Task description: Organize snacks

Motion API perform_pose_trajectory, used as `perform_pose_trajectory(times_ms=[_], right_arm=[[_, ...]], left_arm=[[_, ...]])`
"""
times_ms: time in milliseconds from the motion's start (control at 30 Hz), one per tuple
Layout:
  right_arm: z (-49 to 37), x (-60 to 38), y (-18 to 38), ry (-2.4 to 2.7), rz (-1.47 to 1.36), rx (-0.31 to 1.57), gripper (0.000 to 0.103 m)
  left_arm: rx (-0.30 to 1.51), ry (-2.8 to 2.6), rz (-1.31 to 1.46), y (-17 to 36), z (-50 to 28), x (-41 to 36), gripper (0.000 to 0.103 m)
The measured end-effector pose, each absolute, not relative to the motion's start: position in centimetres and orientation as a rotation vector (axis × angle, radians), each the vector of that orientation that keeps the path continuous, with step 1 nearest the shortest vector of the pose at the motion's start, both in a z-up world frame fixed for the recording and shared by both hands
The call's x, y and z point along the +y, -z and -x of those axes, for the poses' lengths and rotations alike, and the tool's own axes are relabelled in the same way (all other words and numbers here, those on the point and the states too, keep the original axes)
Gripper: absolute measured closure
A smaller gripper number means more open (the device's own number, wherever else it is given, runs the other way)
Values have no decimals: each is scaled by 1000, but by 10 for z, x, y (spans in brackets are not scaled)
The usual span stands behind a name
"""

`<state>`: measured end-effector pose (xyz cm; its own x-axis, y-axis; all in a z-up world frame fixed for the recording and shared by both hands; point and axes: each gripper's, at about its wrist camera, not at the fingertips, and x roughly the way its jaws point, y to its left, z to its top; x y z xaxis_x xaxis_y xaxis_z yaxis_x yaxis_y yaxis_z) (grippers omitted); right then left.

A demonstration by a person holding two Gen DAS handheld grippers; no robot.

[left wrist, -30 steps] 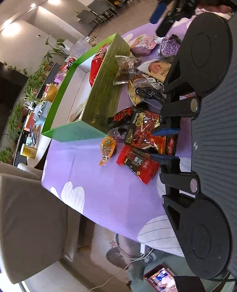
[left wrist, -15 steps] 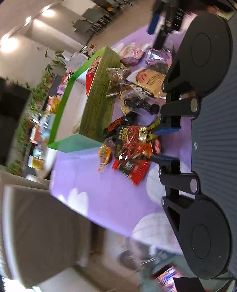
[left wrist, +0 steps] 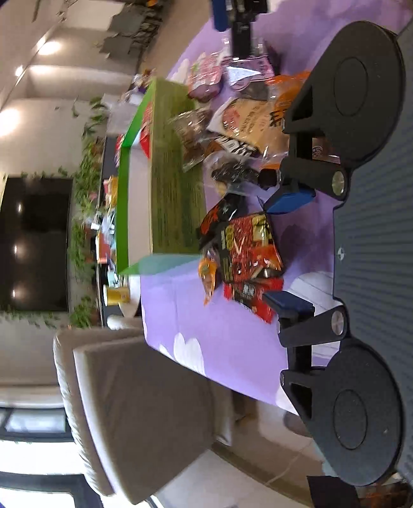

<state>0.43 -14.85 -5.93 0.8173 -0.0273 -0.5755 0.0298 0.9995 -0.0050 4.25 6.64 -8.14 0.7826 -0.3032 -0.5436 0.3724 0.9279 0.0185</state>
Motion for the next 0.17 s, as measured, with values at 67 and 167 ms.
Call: perform_pose_trajectory(times_ms=[67, 167], right_arm=[[-5, -150, 60, 38, -2, 617, 44], [-8, -154, 61, 47, -18, 622, 44]], left_arm=[[569, 368, -168, 84, -45, 62, 52], [585, 385, -201, 87, -50, 57, 53]])
